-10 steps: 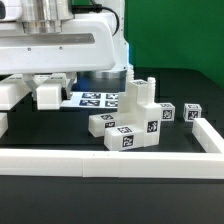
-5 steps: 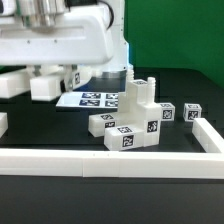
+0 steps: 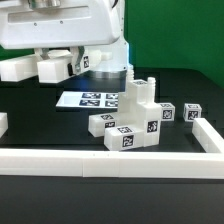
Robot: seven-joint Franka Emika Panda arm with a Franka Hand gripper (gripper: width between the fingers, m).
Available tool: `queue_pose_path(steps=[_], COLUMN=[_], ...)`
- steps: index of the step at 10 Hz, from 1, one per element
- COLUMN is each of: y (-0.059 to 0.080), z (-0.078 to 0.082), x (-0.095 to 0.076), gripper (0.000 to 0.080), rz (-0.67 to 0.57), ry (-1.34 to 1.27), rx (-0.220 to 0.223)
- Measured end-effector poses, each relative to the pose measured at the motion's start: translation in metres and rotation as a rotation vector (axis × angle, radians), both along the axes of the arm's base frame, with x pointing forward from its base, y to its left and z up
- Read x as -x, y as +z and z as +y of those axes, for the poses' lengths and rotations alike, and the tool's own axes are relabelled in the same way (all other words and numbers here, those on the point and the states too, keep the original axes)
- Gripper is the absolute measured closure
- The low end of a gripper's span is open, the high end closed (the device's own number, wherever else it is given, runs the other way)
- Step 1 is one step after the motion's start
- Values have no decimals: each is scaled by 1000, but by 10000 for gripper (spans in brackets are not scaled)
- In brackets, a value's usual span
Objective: Assemble chair
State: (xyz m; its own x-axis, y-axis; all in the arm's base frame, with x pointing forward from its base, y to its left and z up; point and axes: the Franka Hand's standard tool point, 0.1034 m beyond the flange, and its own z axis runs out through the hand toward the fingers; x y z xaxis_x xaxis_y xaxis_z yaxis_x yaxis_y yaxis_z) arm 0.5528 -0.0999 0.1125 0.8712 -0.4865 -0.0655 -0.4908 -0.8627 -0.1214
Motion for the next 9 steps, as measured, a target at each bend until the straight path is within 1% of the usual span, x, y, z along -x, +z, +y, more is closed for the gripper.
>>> queue_pose_path(steps=[2,5,6,7,8,9], y=[2,21,32,37,36,34], z=[2,16,23,34,47,47], x=[2,6,2,-3,-9,-7], gripper=[515,515,515,515,515,515], rz=[31,66,85,102,113,118], ry=[-145,-403,-503,-607,-678,-687], rx=[-8,-28,-39,-41,-39,-45])
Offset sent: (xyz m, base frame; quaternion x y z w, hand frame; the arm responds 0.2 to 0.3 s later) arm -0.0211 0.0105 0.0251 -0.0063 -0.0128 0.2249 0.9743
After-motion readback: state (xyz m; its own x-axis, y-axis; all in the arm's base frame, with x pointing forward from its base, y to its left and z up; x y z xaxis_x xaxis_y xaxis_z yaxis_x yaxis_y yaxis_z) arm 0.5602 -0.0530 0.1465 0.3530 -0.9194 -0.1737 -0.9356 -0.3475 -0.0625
